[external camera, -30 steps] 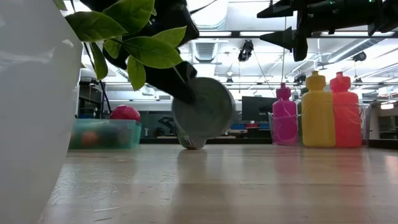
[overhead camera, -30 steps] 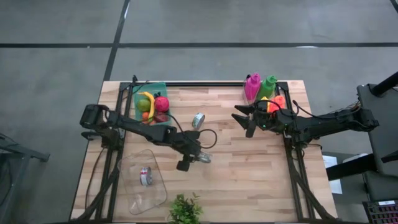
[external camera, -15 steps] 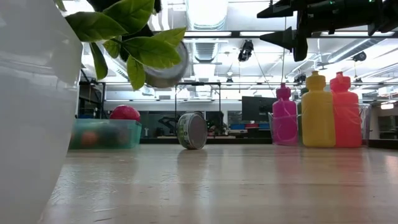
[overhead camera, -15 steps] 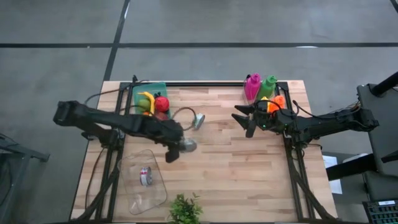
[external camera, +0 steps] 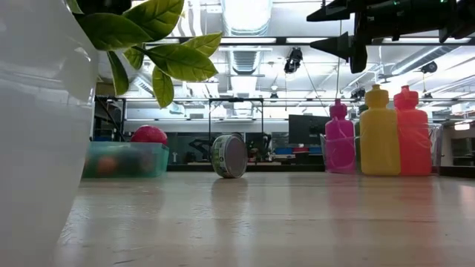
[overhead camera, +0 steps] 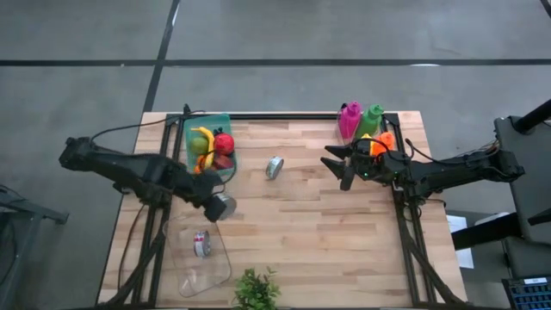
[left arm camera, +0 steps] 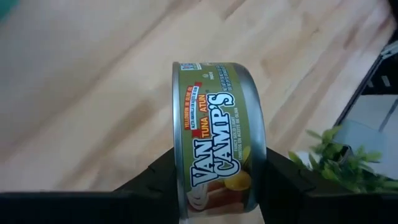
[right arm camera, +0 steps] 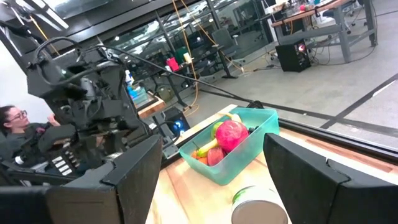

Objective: Pick & Place Food Item
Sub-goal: Put the bottom green tuna can into the left transparent bin

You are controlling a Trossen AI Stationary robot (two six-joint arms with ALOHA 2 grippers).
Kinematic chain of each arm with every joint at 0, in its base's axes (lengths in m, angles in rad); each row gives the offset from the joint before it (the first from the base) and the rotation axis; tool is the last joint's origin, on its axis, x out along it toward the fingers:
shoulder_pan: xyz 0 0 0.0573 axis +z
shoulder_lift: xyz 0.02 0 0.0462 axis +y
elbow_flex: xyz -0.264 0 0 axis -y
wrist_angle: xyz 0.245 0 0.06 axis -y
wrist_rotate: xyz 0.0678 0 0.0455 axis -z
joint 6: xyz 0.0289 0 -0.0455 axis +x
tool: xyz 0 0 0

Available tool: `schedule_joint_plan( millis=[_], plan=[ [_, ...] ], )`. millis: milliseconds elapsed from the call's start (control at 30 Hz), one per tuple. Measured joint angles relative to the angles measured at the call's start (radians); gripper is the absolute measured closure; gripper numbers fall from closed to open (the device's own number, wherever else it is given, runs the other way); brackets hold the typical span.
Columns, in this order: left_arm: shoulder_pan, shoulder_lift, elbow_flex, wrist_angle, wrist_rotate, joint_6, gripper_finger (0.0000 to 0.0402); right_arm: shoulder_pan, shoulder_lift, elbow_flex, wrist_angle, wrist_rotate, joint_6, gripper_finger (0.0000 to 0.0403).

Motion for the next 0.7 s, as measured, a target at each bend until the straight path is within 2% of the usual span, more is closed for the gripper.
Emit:
schedule_joint_plan(
  millis=[200, 500, 700],
  plan=[
    [-0.119, -0.045, 0.0, -0.101, 0.003, -0.284, 0.0245, 0.0, 0.0, 0.0, 0.0, 0.0, 0.0, 0.0126],
    [-0.29, -0.051, 0.0, -0.223, 0.076, -0.706, 0.0245, 0.0, 0.0, 0.0, 0.001, 0.0, 0.0, 0.0126],
    [-0.376, -0.051, 0.0, -0.312, 0.089, -0.888, 0.0245, 0.0, 0.0, 0.0, 0.001, 0.0, 0.0, 0.0126]
  ],
)
